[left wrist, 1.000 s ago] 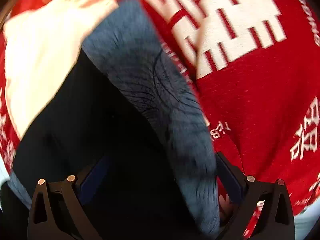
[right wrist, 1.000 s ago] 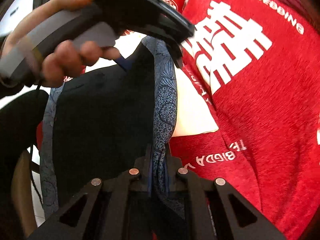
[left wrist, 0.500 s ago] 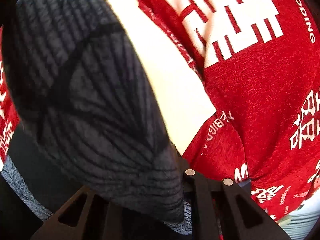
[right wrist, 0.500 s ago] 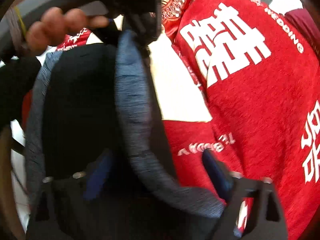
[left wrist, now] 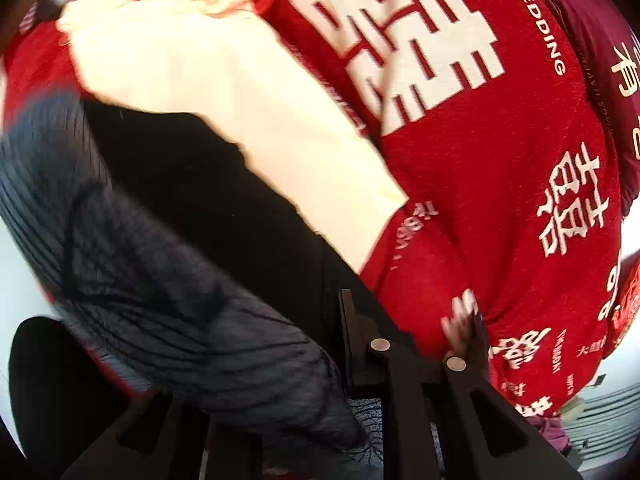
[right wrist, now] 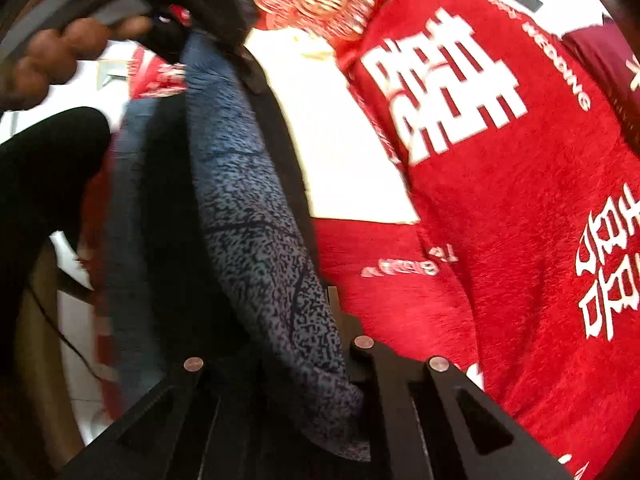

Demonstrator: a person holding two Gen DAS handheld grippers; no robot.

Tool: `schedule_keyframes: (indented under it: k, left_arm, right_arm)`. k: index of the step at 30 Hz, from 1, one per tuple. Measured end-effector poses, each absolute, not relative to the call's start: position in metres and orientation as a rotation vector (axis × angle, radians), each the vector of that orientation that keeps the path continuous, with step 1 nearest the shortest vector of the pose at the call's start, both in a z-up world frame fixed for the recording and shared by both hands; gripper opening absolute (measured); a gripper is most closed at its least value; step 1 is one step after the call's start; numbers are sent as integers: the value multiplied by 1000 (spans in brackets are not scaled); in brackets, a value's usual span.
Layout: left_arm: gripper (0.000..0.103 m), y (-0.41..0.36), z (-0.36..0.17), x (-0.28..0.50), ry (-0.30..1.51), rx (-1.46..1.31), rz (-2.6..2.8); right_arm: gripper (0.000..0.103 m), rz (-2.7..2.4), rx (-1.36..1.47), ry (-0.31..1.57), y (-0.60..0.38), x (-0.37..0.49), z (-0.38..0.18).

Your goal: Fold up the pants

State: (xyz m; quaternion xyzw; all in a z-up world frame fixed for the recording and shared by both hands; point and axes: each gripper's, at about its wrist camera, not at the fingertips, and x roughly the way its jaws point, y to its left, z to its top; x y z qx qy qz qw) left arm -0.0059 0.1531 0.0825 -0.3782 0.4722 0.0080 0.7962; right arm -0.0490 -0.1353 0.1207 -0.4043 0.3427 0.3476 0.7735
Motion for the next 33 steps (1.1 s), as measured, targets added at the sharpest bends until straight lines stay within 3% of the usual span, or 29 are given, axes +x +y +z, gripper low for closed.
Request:
schedule_keyframes:
  k: [7,11,16,22,25,27,28,33]
  left_arm:
    - [19,184,-6,-60,1103,-947,16]
    - [27,193,4,-81,1082,-920,25]
    - [27,223,7,-90,1120,-1049,114]
    - [28,244,52,-93,1001,-964,200]
    - [28,231,59,-81,998,-920,161]
    - [28,219,57,-77,1026,-915,125]
    - [28,212,57,-72,1037,-918,108]
    - [28,213,97,-85,952,-879,141]
  right_arm:
    - [8,722,-916,865,-106,-99,43]
    - [9,694,-882,893,-108,-97,33]
    - [13,647,-854,891,-107,-94,31]
    - [14,575,-784,925,-105,-90,35]
    - [23,553,-762,932,-104,-90,39]
    - [47,553,-749,944,-106,-92,38]
    - [52,543,-750,943,-106,-94,37]
    - [59,516,-776,919,-103,-100,36]
